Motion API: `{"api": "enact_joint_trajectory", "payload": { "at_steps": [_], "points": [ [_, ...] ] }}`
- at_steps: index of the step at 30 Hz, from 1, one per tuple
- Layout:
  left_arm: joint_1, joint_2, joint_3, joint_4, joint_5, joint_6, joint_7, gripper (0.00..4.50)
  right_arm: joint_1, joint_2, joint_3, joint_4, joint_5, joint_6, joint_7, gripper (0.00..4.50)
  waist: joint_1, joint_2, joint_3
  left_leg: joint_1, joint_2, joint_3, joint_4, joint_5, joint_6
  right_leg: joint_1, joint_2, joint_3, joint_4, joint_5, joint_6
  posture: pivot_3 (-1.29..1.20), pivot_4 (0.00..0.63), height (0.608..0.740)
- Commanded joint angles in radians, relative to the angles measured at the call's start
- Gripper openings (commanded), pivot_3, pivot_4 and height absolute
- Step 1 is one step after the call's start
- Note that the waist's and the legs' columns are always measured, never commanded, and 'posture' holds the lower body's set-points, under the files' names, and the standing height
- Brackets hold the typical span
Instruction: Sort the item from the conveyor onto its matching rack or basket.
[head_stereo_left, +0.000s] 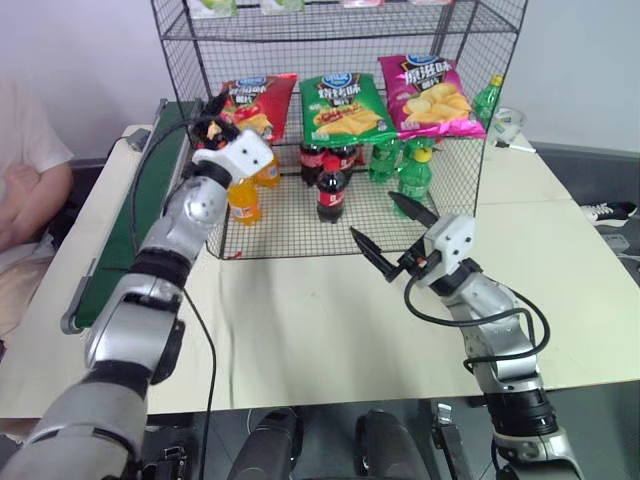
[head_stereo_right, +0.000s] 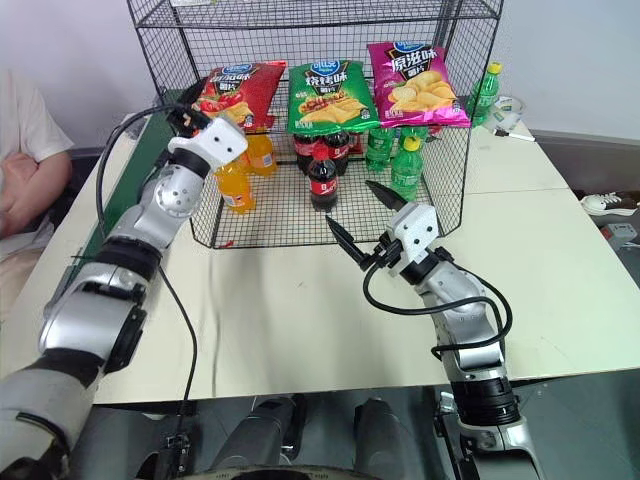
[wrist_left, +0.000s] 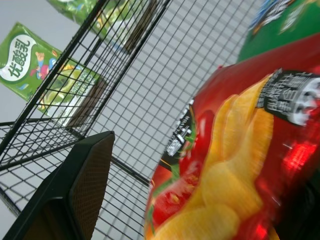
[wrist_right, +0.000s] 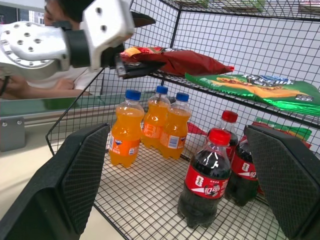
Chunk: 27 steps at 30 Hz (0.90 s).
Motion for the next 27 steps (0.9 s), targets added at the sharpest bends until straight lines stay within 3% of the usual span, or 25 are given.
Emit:
{"api": "enact_joint_trajectory", "payload": {
  "at_steps": [1, 7, 9, 11, 13, 15, 20, 27],
  "points": [
    [0.106, 0.041, 0.060, -0.279, -0.034, 0.067, -0.061, 4.22, -0.012, 0.001, -0.006, -0.031, 0.023, -0.004, 0.010, 4.50, 0.001, 0.000, 0.000, 0.000, 0.000, 0.000, 0.000, 0.000, 0.000, 0.000, 0.000, 0.000, 0.000, 0.000, 0.000, 0.00, 0.150, 0.740],
    [0.339, 0.059, 0.145, -0.603, -0.196, 0.160, -0.231, 4.22, -0.014, -0.023, -0.028, -0.020, 0.036, -0.005, 0.041, 4.50, 0.007, 0.000, 0.000, 0.000, 0.000, 0.000, 0.001, 0.000, 0.000, 0.001, 0.000, 0.000, 0.000, 0.000, 0.000, 0.00, 0.150, 0.740],
    [0.459, 0.044, 0.180, -0.733, -0.426, 0.244, -0.389, 4.22, -0.002, -0.056, -0.048, -0.025, 0.052, -0.001, 0.071, 4.50, 0.006, 0.001, -0.001, 0.000, 0.000, 0.000, 0.001, 0.000, 0.000, 0.001, 0.000, 0.000, 0.000, 0.000, 0.000, 0.00, 0.150, 0.740],
    [0.543, 0.051, 0.203, -0.818, -0.546, 0.287, -0.489, 4.22, 0.011, -0.087, -0.069, -0.032, 0.077, 0.006, 0.095, 4.50, 0.004, 0.001, -0.001, 0.001, 0.000, 0.000, 0.000, 0.000, 0.000, 0.001, -0.001, 0.001, -0.001, 0.000, -0.001, 0.00, 0.150, 0.740],
    [0.638, 0.074, 0.291, -0.905, -0.755, 0.404, -0.591, 4.22, 0.041, -0.163, -0.121, -0.030, 0.115, 0.018, 0.158, 4.50, 0.008, 0.002, -0.001, 0.001, 0.001, 0.000, 0.000, 0.000, 0.000, 0.001, -0.001, 0.001, -0.001, 0.000, -0.001, 0.00, 0.150, 0.740],
    [0.705, 0.115, 0.363, -0.942, -0.867, 0.462, -0.671, 4.22, 0.062, -0.224, -0.164, -0.031, 0.151, 0.035, 0.206, 4.50, 0.008, 0.002, -0.001, 0.001, 0.001, 0.000, 0.000, 0.000, 0.000, 0.002, -0.001, 0.000, -0.002, 0.000, -0.001, 0.00, 0.150, 0.740],
    [0.809, 0.238, 0.536, -0.884, -0.960, 0.562, -0.777, 4.22, 0.120, -0.354, -0.266, 0.000, 0.198, 0.041, 0.306, 4.50, 0.009, 0.002, 0.000, 0.001, 0.002, 0.000, 0.000, 0.000, 0.000, 0.002, -0.002, 0.000, -0.002, 0.000, -0.002, 0.00, 0.150, 0.740],
    [0.942, 0.341, 0.660, -0.715, -0.893, 0.448, -0.924, 4.22, 0.197, -0.456, -0.357, 0.070, 0.202, 0.012, 0.414, 4.50, 0.011, 0.002, 0.000, 0.002, 0.002, 0.001, -0.001, -0.001, 0.001, 0.004, -0.004, 0.001, -0.005, -0.002, -0.005, 0.00, 0.150, 0.740]
  ]
}}
